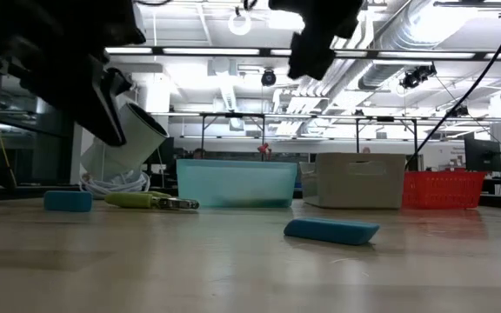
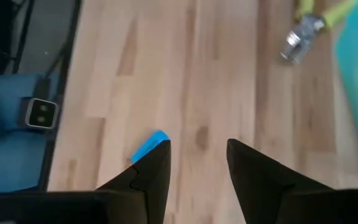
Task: Pick & Place School Supplies
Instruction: Put the green puncher into the gray bin
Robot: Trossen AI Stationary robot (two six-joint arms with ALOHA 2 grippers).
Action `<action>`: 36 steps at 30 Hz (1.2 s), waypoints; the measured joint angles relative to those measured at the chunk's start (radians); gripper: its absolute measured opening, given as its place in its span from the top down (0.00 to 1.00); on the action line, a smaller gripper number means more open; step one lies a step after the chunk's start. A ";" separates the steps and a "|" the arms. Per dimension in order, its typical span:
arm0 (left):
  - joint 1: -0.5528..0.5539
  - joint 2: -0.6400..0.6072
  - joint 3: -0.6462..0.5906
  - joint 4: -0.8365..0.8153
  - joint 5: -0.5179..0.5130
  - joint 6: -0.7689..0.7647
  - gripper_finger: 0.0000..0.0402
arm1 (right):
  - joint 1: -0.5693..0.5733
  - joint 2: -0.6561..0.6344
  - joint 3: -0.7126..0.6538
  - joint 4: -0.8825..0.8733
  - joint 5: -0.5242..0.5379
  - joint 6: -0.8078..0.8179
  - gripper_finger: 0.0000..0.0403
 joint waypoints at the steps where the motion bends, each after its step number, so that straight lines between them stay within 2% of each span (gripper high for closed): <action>1: 0.008 0.000 0.000 -0.015 0.000 0.007 0.87 | 0.013 0.000 0.000 0.015 0.000 0.000 0.63; 7: 0.072 0.000 0.000 -0.103 0.015 0.081 0.85 | 0.077 0.000 0.000 0.058 0.000 0.000 0.63; 18: 0.236 0.000 0.000 -0.145 0.114 0.214 0.68 | 0.157 0.000 0.000 0.058 0.001 0.055 0.63; 24: 0.285 0.001 0.000 -0.145 0.128 0.332 0.67 | 0.186 0.000 0.000 0.057 0.001 0.083 0.63; 29: 0.315 0.018 0.000 -0.147 0.176 0.369 0.67 | 0.206 0.000 0.000 0.057 0.001 0.084 0.63; 36: 0.345 0.079 0.000 -0.145 0.173 0.421 0.67 | 0.231 0.000 0.000 0.063 0.001 0.084 0.63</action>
